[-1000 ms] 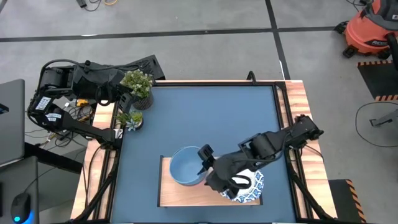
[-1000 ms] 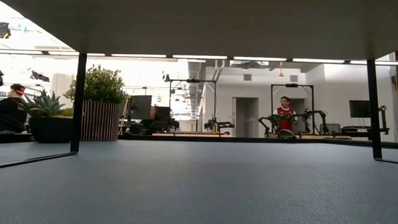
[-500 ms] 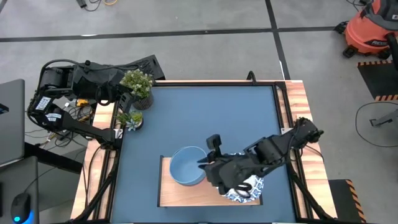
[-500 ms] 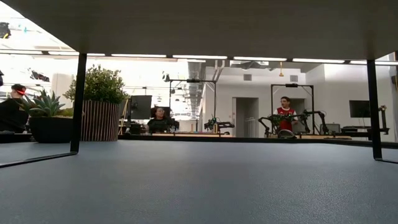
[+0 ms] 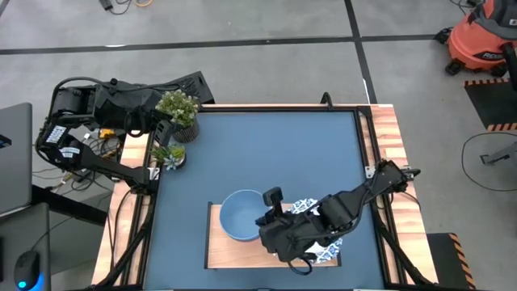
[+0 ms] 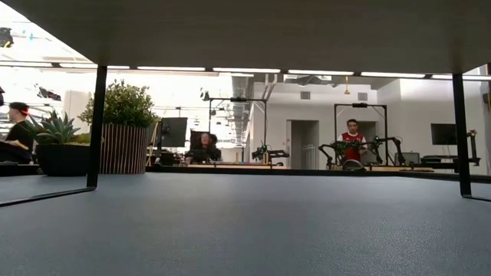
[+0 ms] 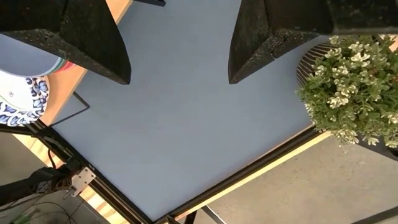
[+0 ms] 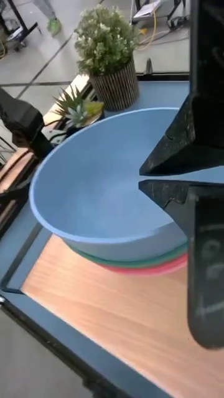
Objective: Place and stack bowls onto a shelf
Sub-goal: Stack the blue bowl on top of the green bowl on the shelf, then return to Home Position
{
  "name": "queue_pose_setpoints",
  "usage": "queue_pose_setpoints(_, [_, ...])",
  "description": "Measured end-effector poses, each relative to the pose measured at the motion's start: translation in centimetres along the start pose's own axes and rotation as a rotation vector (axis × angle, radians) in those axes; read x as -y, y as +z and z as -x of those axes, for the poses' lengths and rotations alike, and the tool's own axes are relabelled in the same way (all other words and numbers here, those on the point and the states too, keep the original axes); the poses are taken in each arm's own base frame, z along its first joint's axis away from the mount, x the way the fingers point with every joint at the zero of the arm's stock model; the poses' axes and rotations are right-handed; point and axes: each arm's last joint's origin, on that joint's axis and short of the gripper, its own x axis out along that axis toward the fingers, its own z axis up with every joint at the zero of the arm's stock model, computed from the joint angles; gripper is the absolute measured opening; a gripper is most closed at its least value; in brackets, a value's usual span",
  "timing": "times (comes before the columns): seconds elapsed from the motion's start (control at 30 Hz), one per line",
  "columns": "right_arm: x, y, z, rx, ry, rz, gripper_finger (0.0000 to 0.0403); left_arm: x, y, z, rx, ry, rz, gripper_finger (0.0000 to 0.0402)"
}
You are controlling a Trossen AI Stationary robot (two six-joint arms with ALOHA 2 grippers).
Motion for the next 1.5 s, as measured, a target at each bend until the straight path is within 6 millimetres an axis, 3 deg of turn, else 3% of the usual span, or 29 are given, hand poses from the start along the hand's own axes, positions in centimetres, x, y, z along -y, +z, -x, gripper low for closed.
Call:
queue_pose_setpoints(0.17, [0.0,0.2,0.1,0.017,-0.051,0.001,0.0056,0.0,0.0,0.0,0.0,-0.001,0.0,0.0254])
queue_pose_setpoints(0.4, [2.3,0.9,4.2,0.149,-0.104,-0.081,0.0057,0.0,0.0,0.0,0.002,-0.001,-0.008,0.0254])
queue_pose_setpoints(1.17, [-2.5,0.7,-0.7,0.029,-0.048,-0.1,0.0058,0.0,0.1,0.0,0.017,0.014,-0.014,0.0254])
queue_pose_setpoints(1.37, [-2.9,0.8,-0.6,0.043,-0.047,-0.105,0.0058,0.0,0.1,0.0,0.017,0.014,-0.008,0.0254])
queue_pose_setpoints(1.5, [-1.8,1.3,1.8,0.115,-0.067,-0.079,0.0058,0.0,0.1,0.0,0.022,0.01,-0.009,0.0254])
